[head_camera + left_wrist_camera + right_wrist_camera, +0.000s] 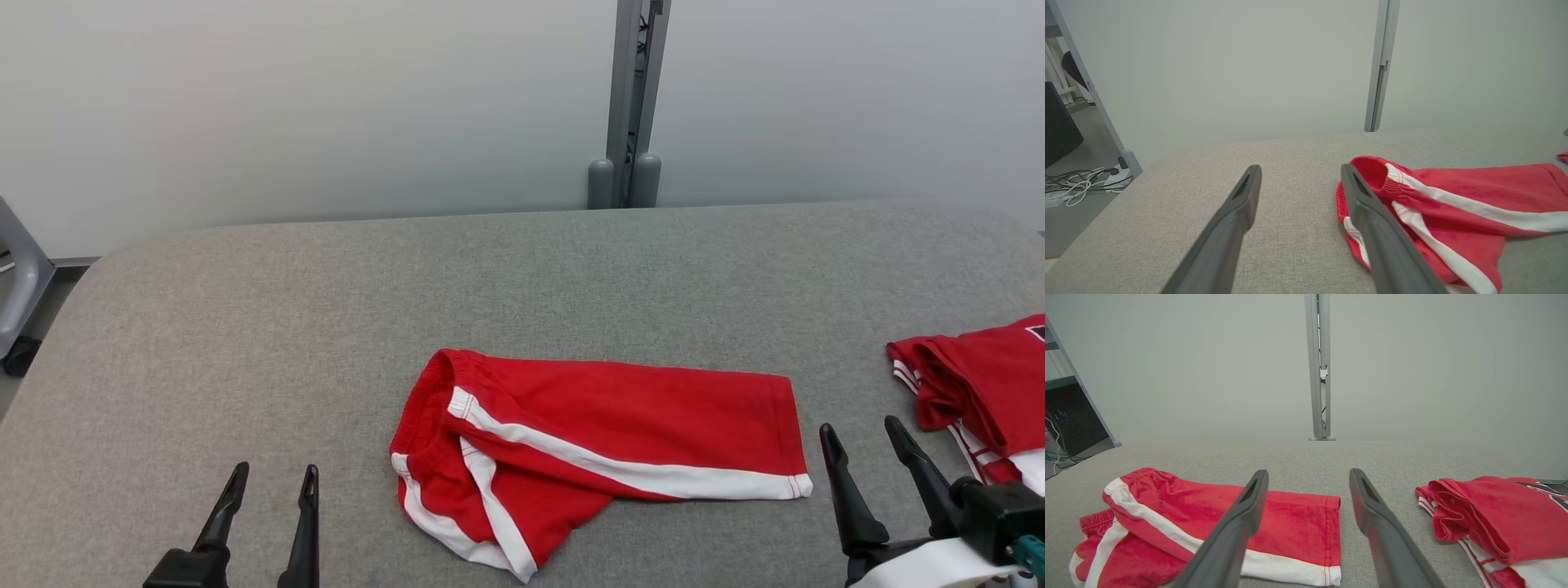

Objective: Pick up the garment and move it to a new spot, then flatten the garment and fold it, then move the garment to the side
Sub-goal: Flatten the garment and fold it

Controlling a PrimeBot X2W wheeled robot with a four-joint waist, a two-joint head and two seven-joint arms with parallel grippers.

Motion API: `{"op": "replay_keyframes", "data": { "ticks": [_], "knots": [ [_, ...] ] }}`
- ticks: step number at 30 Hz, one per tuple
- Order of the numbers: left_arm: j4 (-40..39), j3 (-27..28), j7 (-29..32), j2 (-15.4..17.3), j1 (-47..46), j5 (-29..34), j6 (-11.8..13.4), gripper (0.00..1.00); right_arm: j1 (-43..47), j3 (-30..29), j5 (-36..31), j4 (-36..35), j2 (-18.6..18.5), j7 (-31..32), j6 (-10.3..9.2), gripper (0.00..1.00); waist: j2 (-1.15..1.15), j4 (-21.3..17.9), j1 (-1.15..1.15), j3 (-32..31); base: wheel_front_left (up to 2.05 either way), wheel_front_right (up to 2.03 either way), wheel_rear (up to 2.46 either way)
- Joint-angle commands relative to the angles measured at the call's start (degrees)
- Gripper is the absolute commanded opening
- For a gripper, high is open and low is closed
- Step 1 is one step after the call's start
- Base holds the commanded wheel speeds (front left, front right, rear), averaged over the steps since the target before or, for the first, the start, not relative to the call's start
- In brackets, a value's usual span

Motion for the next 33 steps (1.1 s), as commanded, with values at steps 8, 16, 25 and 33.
{"op": "replay_keyframes", "data": {
  "ticks": [8,16,25,33],
  "knots": [
    [-0.7,-3.1,2.6,-0.1,-7.3,1.6,-2.3,1.00,-0.5,-0.7,-0.4,-1.2,0.1,0.7,0.00,1.00,0.00,0.6,0.00,2.4,0.00,0.00,0.00],
    [10.3,-10.7,14.5,-3.5,-23.7,-1.2,-12.4,1.00,-4.0,1.1,-0.2,-0.7,-0.1,0.1,0.00,1.00,0.00,-2.6,0.00,7.7,0.00,0.00,0.00],
    [19.1,-10.6,20.9,-4.6,-28.6,-5.8,-16.0,1.00,-4.7,0.7,0.2,1.2,0.2,-1.0,0.00,1.00,0.00,-5.3,0.00,9.8,0.00,0.00,0.00],
    [19.5,-10.6,23.1,-3.8,-27.8,-7.7,-16.6,0.00,-5.1,0.0,0.6,2.6,0.3,-1.2,0.00,1.00,0.00,-5.6,0.00,10.5,0.00,0.00,0.00]
  ]
}}
